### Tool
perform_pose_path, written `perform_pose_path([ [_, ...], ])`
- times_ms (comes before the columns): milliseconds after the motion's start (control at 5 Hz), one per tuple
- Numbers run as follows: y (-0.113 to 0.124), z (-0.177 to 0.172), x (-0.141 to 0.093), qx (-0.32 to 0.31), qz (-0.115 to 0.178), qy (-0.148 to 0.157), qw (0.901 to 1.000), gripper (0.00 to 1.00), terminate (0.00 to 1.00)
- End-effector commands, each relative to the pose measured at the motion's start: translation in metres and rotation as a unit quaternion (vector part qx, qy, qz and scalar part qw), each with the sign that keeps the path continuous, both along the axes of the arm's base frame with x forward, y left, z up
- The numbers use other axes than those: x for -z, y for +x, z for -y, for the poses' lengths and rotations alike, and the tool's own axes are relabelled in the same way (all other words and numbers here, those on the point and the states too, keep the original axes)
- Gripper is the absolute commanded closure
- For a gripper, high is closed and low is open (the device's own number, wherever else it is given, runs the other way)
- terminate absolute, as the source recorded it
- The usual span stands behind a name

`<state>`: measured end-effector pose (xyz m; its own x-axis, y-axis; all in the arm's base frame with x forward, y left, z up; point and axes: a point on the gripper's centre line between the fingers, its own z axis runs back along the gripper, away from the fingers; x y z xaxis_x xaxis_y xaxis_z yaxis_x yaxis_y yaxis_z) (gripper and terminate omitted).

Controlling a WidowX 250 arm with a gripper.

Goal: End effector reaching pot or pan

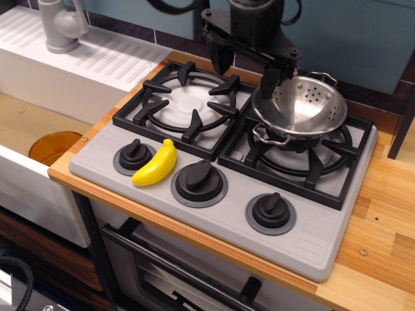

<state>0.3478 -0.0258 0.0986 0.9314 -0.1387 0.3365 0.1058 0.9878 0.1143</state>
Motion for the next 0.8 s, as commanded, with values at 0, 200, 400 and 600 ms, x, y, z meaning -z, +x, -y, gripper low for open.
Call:
perform_pose_path([
  [0, 0.011, 0.002, -0.006, 0.006, 0.037, -0.007, 0.9993, 0.0, 0.0],
  [200, 0.014, 0.001, -0.004, 0.01, 0.041, -0.012, 0.9991, 0.0, 0.0],
  [400, 0.018, 0.0, 0.001, 0.01, 0.042, -0.013, 0.999, 0.0, 0.0],
  [600, 0.021, -0.001, 0.009, 0.012, 0.043, -0.014, 0.9989, 0.0, 0.0],
])
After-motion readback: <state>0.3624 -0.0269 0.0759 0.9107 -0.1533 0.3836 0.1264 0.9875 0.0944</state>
